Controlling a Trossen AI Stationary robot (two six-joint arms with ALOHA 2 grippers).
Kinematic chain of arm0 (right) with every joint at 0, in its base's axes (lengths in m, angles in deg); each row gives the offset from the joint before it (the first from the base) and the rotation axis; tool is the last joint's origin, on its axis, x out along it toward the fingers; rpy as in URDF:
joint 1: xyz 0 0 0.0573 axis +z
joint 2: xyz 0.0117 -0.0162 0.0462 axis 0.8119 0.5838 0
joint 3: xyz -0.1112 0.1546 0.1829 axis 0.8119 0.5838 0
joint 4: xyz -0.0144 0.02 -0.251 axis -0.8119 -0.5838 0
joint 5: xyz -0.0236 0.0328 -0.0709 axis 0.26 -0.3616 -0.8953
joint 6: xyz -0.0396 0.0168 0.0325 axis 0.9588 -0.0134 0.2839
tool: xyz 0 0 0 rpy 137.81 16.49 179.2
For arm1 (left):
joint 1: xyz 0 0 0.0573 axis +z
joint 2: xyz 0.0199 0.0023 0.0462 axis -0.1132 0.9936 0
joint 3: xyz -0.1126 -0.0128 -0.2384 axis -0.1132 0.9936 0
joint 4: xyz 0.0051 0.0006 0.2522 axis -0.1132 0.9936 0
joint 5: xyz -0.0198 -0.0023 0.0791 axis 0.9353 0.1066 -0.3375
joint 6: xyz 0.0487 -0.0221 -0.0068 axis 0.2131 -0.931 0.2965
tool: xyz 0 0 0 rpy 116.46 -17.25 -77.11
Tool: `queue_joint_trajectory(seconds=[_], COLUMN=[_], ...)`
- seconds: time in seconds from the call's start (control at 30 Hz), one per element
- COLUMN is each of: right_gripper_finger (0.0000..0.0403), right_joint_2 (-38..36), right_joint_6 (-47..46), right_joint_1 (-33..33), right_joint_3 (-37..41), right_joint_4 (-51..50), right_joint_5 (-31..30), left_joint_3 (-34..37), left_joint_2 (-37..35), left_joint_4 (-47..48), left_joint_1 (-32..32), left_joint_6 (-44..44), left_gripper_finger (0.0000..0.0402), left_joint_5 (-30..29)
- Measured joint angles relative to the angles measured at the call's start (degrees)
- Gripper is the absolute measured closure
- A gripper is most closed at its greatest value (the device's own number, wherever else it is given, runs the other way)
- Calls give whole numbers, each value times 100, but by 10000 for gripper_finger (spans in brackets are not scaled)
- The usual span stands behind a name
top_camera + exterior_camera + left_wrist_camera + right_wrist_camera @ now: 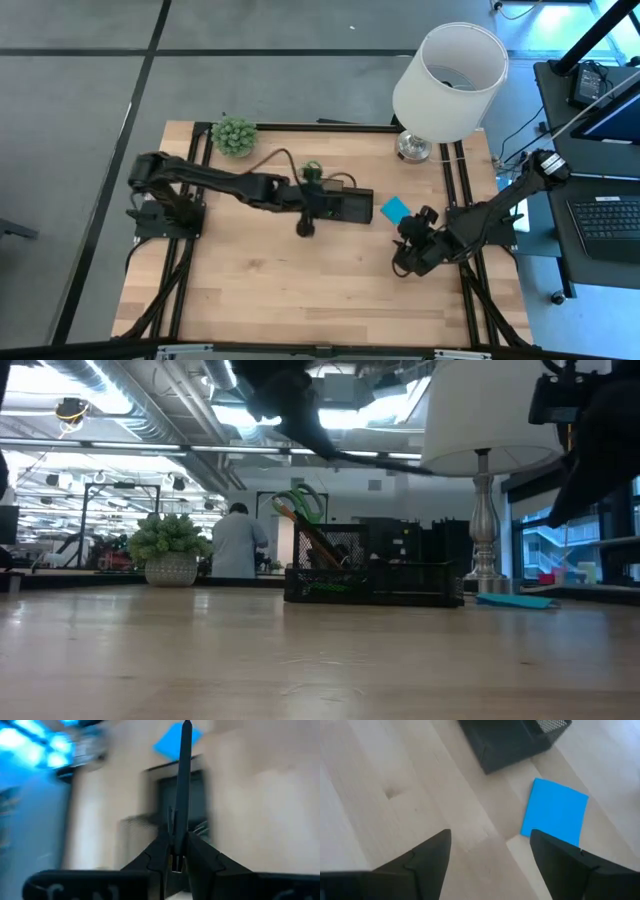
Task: Pick and place office supplies into organizer
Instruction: Put the black pen into the black organizer
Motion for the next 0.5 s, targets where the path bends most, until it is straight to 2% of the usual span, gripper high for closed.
queue_joint_trajectory(seconds=[0.1,0.3,0.5], right_gripper_finger=[128,128,128], right_joint_2=[-1,4,9], right_joint_6=[116,381,443], right_joint_1=[-126,-346,-489], right_joint_3=[-1,-2,-2], right_joint_4=[114,224,282], right_joint_5=[-5,-17,-18], left_joint_3=[-9,-7,-4], left_joint_2=[-336,-577,-571], left_joint_4=[403,1286,1691], left_joint_1=[90,277,315], left_joint_6=[328,1110,1859], left_gripper_finger=[357,359,357], left_joint_5=[-657,-1418,-1647])
